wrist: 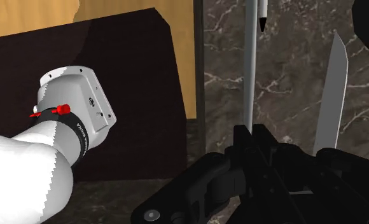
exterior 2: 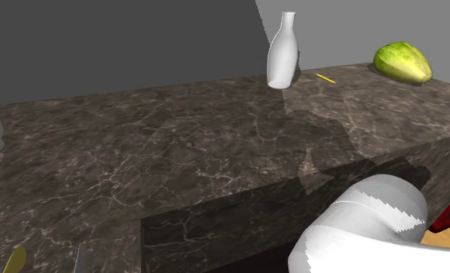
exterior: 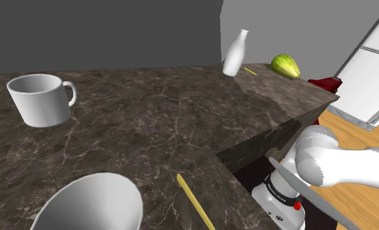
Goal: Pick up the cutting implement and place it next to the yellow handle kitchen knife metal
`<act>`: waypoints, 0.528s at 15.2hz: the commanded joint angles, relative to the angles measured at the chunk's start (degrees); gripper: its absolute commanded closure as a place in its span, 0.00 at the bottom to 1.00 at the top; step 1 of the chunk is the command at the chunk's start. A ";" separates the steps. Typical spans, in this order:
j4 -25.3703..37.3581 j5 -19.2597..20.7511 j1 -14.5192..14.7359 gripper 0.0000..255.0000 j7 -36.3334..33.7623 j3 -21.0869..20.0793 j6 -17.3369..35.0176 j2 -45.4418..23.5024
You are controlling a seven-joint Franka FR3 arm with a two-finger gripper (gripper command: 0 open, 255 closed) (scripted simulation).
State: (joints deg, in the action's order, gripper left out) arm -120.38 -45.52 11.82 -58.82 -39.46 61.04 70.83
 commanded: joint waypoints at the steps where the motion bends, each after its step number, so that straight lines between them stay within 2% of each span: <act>1: 2.46 -2.90 -0.50 1.00 -3.17 -2.28 -0.24 -0.07; 7: 11.70 -10.07 -2.96 1.00 -12.37 -8.39 -0.66 -1.53; 8: 14.97 -12.12 -4.06 1.00 -15.23 -10.31 -0.63 -2.18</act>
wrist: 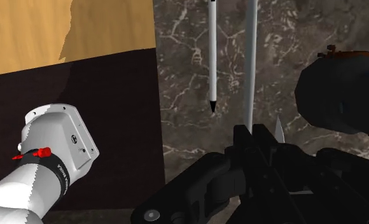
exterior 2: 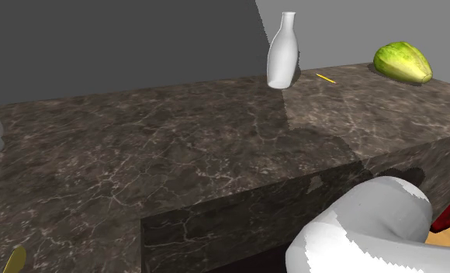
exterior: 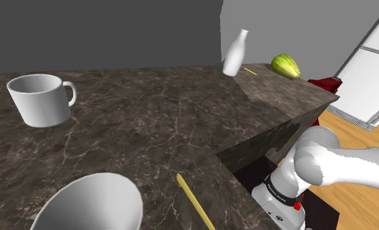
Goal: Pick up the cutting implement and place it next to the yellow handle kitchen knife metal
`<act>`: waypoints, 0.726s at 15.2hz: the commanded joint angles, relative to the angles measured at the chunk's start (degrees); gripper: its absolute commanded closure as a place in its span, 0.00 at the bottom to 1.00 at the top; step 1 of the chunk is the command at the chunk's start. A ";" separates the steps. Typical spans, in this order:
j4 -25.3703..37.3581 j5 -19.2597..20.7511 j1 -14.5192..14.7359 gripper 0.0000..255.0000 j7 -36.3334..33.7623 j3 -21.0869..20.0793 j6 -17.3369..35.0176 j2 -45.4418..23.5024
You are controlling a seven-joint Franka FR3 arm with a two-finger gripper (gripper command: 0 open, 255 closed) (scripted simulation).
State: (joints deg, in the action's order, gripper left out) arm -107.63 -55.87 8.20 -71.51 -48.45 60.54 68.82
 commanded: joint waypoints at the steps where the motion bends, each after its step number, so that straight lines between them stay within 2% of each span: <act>1: 1.32 -2.00 -0.18 1.00 -2.35 -1.54 0.27 0.36; 11: -6.84 -4.80 2.28 1.00 -0.68 -4.33 4.02 5.40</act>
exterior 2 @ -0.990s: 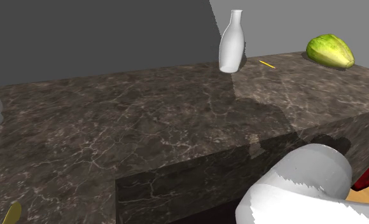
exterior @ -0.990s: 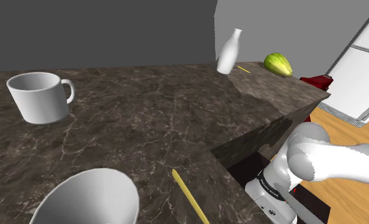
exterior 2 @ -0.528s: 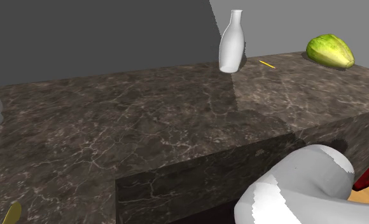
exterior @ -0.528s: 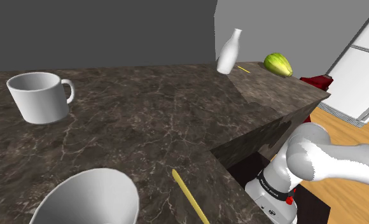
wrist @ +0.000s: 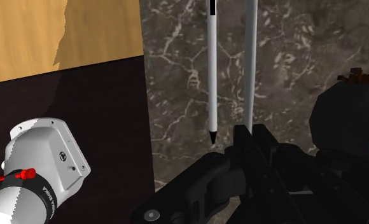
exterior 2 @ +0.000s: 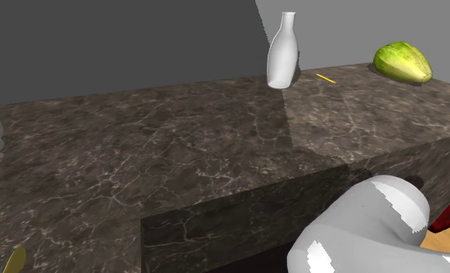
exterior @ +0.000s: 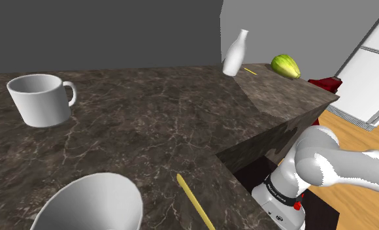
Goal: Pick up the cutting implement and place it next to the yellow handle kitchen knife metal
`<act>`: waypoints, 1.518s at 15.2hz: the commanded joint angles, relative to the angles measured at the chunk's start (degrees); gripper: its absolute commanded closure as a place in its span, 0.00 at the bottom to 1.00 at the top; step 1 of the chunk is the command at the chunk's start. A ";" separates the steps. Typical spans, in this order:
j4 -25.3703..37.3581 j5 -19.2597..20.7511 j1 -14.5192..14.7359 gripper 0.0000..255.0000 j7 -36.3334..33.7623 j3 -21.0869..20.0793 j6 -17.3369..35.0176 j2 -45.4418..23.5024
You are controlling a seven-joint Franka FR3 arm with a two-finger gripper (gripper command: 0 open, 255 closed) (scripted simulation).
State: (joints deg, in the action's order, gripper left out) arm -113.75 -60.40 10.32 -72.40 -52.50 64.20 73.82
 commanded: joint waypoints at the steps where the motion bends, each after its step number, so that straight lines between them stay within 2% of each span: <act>1: -1.47 -0.58 0.41 1.00 0.34 -0.62 0.73 0.87; 9: -7.07 -3.44 2.25 1.00 1.27 -3.62 3.63 4.39; 17: -7.06 -3.43 2.25 1.00 1.27 -3.62 3.62 4.39; 18: -7.06 -3.43 2.25 0.00 1.27 -3.62 3.62 4.39; 23: -7.06 -3.43 2.25 0.00 1.27 -3.62 3.62 4.39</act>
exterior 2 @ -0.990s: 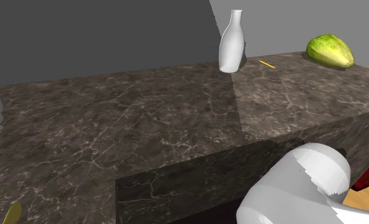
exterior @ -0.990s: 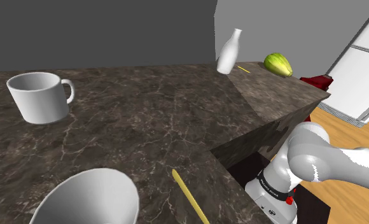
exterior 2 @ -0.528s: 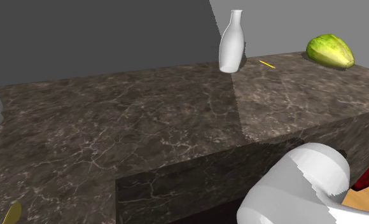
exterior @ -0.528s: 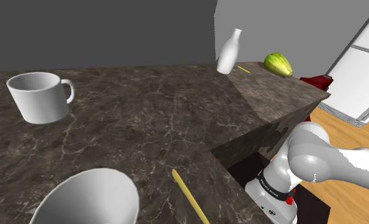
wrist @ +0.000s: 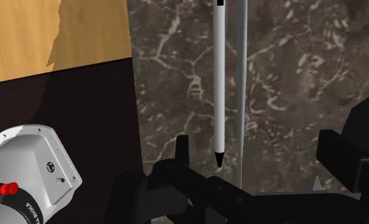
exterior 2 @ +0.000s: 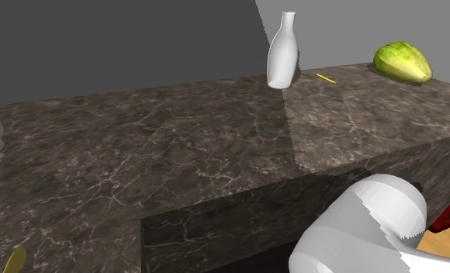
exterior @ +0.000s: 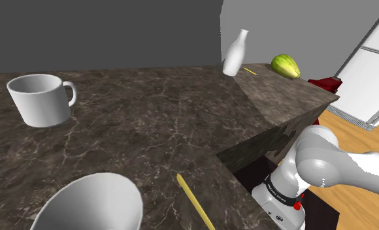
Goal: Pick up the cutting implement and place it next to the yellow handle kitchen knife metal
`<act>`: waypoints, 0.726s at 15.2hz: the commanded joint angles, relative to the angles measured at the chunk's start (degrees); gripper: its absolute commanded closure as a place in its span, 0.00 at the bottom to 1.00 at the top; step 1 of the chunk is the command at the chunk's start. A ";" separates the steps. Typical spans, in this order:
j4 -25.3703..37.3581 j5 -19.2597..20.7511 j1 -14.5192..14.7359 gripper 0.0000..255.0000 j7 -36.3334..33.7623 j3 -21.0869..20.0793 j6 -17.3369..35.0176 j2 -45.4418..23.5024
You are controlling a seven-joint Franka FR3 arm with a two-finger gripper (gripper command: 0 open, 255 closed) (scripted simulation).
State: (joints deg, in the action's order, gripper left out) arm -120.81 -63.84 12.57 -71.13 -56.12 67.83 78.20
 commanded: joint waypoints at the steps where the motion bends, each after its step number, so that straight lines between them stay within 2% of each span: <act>1: 1.59 0.98 -0.58 0.00 -0.17 1.02 -0.88 -1.05; 4: 6.44 3.48 -2.24 0.00 -0.79 3.58 -3.39 -4.19; 11: 6.44 3.48 -2.23 0.00 -0.79 3.58 -3.38 -4.20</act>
State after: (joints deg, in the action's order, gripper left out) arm -114.39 -60.36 10.33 -71.92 -52.54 64.45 74.01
